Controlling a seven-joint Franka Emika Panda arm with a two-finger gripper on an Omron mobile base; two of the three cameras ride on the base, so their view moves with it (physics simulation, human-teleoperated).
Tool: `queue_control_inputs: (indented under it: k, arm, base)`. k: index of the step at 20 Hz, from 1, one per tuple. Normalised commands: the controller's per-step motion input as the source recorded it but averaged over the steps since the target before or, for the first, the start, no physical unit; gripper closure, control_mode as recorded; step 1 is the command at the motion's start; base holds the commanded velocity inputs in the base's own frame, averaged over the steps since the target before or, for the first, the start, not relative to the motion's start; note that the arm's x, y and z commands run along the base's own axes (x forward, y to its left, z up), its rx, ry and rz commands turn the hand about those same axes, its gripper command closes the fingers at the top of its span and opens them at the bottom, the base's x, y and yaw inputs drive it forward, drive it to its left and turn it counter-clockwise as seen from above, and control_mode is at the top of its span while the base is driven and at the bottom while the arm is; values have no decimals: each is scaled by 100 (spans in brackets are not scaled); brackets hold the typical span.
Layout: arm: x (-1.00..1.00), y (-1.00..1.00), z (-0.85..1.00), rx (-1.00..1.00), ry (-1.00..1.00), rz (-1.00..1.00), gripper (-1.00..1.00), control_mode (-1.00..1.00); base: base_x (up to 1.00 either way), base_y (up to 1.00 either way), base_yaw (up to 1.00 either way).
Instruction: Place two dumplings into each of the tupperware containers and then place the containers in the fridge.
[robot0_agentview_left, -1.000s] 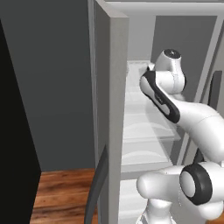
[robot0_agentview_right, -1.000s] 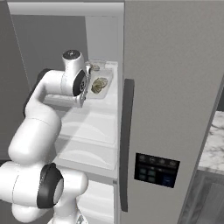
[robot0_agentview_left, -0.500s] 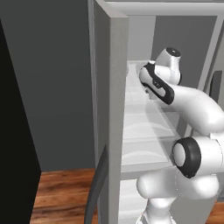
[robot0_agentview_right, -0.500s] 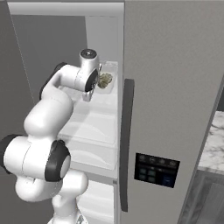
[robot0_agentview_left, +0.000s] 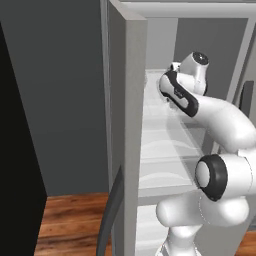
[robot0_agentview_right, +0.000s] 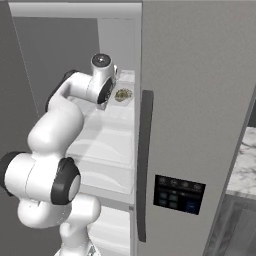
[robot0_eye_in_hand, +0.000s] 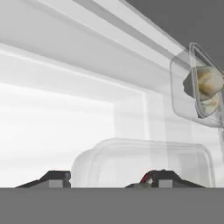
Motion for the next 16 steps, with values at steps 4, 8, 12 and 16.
queue_control_inputs:
  k: [4,8,12,16]
  arm:
    - [-37,9,37,-17,-47,-10,-100,-100]
    - [-89,14,80,-29,-9,-7,-100,-100]
    - [-100,-13,30,-22,0,0,-100,-100]
    - [-100,-46,-4,-12,0,0,-100,-100]
  base:
    - [0,0,0]
    - [0,0,0]
    - [0,0,0]
    - [0,0,0]
